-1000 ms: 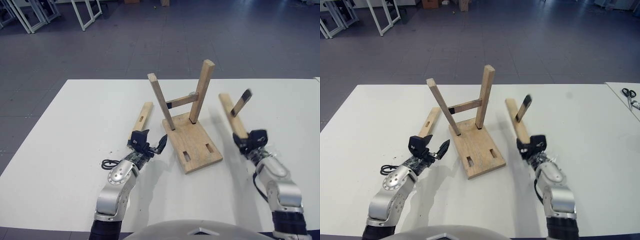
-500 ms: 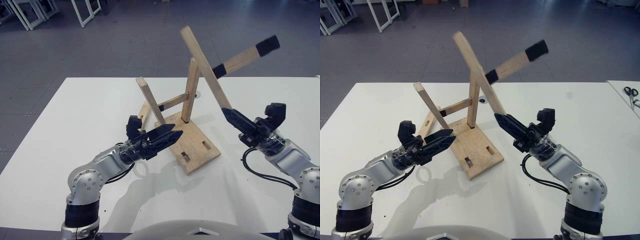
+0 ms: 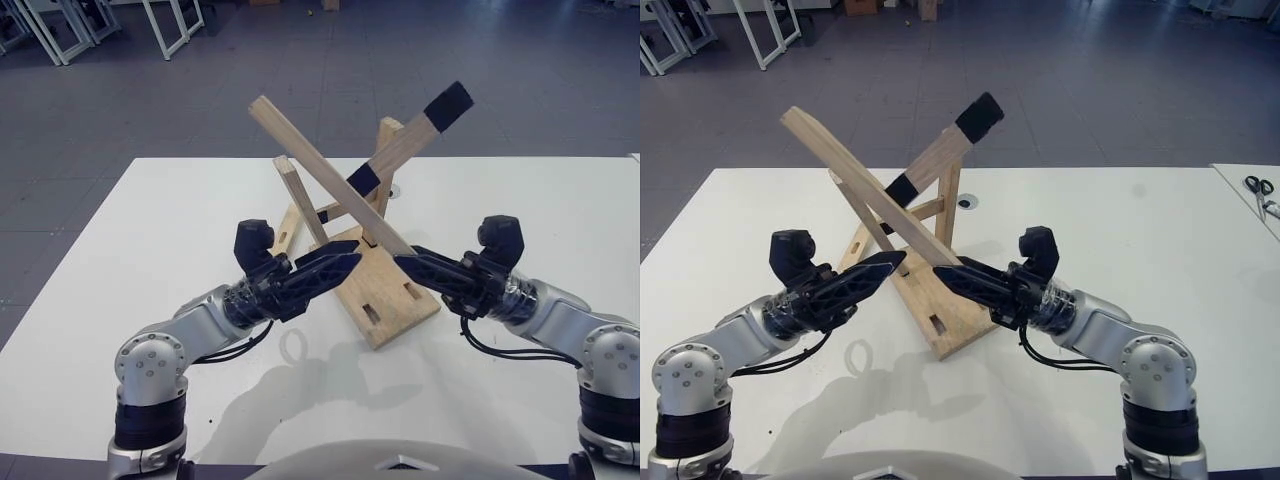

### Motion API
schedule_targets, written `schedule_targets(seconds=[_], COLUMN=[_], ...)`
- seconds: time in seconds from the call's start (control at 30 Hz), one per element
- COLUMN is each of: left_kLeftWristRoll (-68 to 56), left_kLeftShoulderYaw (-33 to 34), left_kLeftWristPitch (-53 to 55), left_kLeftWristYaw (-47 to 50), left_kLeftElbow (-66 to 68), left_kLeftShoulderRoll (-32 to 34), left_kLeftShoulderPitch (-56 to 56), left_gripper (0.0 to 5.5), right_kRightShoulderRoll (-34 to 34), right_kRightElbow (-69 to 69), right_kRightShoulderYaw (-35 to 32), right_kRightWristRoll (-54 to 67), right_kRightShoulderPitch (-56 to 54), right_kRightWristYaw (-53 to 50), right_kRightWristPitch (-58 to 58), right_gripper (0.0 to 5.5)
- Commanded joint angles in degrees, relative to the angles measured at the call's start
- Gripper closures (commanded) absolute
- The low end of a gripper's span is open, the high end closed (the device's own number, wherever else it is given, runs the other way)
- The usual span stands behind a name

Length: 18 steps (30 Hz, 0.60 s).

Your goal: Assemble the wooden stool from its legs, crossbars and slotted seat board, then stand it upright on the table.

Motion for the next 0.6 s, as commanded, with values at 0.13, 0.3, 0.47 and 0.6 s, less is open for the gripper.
schedule_targets(seconds=[0.13,0.3,0.47,0.6], left_kLeftWristRoll=[0.4,-9.3,-11.9,-11.7], left_kLeftShoulderYaw=[-1.0,0.2,-0.4,-1.1], left_kLeftWristPitch=[-0.5,1.0,0.4,0.3], left_kLeftWristYaw=[-0.4,-0.8,1.7,2.5], left_kLeftElbow=[0.2,-0.7,1.4,1.9], left_kLeftShoulderRoll=[1.0,4.0,5.0,4.8], left_kLeftShoulderPitch=[-0.4,-0.5,-1.3,-1.2], left_gripper=[1.28,1.28,1.7,2.34], right_kRightShoulderRoll=[-1.8,-2.1,-2.5,-3.2], right_kRightElbow=[-0.3,0.3,-0.2,-0.6], right_kRightShoulderYaw=[3.5,4.9,5.9,6.8], right_kRightWristRoll=[-1.3,-3.5,-3.8,-3.5], right_kRightShoulderPitch=[0.8,1.1,1.3,1.2], right_kRightWristYaw=[3.7,5.3,6.6,7.8], right_kRightWristPitch=[1.6,1.6,2.0,2.6], right_gripper=[3.48,3.48,3.48,3.48])
